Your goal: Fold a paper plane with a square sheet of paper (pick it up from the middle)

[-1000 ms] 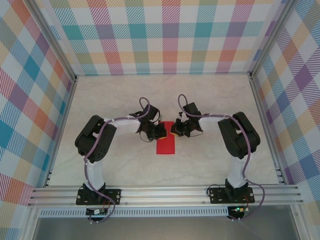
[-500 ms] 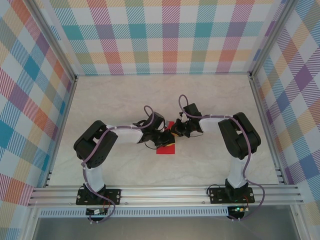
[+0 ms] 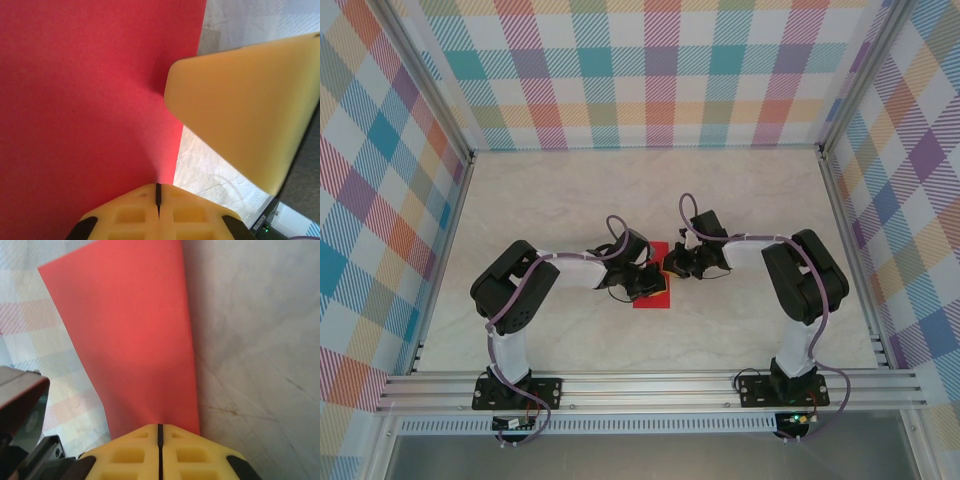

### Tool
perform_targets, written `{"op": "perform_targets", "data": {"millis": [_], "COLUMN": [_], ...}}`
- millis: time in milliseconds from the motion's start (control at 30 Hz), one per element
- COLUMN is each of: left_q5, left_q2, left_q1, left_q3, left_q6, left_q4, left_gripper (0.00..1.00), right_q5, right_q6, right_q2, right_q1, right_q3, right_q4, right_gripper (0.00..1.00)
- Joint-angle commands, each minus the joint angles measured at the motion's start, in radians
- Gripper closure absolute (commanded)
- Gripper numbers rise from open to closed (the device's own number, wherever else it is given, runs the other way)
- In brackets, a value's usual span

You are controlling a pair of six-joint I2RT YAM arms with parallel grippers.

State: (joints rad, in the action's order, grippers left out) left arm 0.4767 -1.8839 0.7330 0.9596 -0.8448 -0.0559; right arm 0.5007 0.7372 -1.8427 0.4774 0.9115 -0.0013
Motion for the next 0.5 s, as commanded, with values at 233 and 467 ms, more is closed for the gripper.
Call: {"op": "perform_targets", "data": {"millis": [233, 467], "left_q5": [-0.039, -0.031], "left_q2": [-0.018, -0.014], "left_q1": [0.015, 0.017], "left_q3": [-0.036, -0.064], "left_q6": [0.017, 0.029], "left_q4": [0.068, 0.084], "left_gripper": [0.99, 0.99], "right_q5": [-0.031, -0.039], "right_q6": [-0.063, -0.085], "right_q2": [-0.070, -0.104], "right_q1": [-0.010, -0.040], "right_q3": [0.082, 0.143], "right_q4": [-0.077, -0.067], "right_gripper": [0.97, 0.96]}}
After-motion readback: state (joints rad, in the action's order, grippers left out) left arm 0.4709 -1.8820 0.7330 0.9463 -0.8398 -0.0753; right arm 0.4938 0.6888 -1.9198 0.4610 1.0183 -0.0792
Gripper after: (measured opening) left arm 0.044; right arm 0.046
